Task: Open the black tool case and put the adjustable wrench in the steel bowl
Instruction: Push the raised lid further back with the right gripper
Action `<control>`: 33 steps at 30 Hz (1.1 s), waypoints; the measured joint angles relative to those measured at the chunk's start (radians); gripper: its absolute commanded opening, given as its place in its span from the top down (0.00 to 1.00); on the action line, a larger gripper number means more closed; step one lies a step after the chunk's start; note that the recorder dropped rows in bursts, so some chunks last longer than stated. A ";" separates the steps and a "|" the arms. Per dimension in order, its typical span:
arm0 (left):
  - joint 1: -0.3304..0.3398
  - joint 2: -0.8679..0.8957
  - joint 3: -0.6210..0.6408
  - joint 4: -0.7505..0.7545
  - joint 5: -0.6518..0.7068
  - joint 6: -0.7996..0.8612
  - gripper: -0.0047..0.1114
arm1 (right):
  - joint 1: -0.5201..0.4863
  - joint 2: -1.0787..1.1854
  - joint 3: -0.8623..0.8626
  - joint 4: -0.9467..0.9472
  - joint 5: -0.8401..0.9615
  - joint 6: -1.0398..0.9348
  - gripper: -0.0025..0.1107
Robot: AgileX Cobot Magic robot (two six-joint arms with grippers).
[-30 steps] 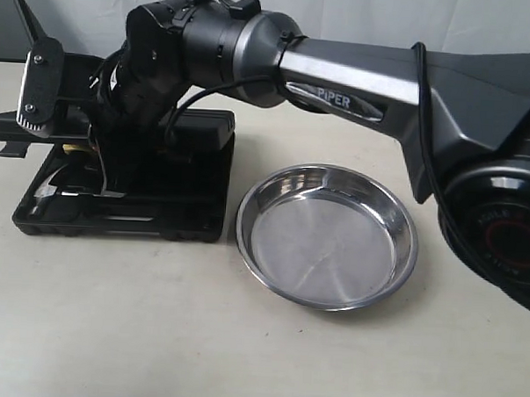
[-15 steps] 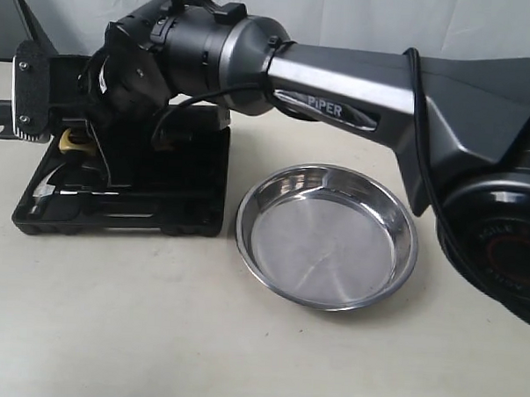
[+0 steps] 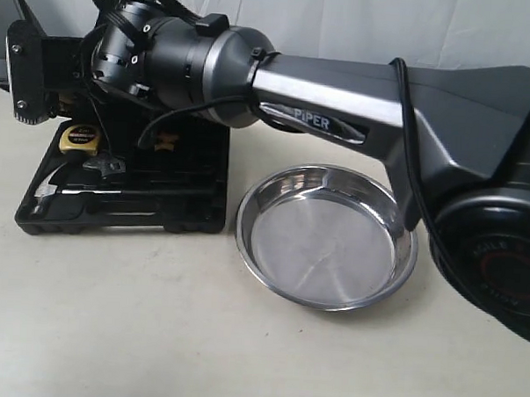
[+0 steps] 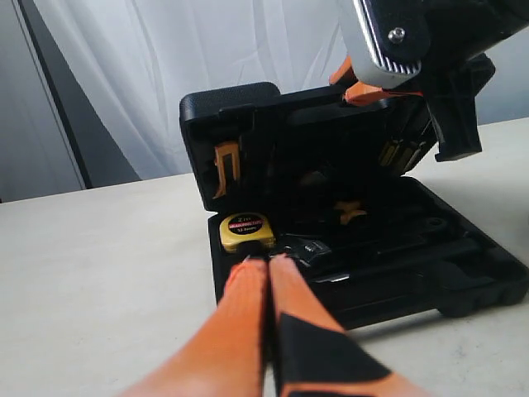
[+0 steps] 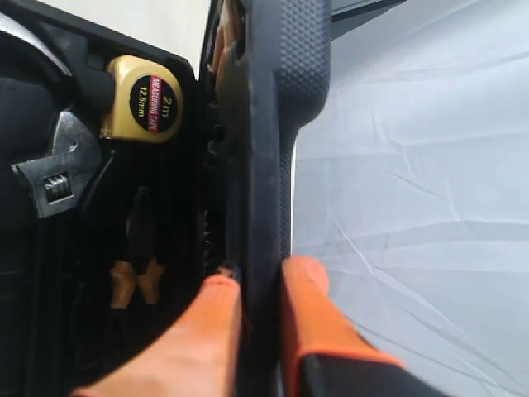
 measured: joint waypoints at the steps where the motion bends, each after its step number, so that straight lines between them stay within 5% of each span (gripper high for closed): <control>1: 0.000 0.000 0.000 0.000 0.000 0.000 0.96 | 0.000 0.000 0.000 -0.007 -0.002 0.002 0.99; 33: 0.000 0.000 0.000 0.000 0.000 0.000 0.96 | -0.006 0.047 0.000 -0.349 -0.086 0.297 0.99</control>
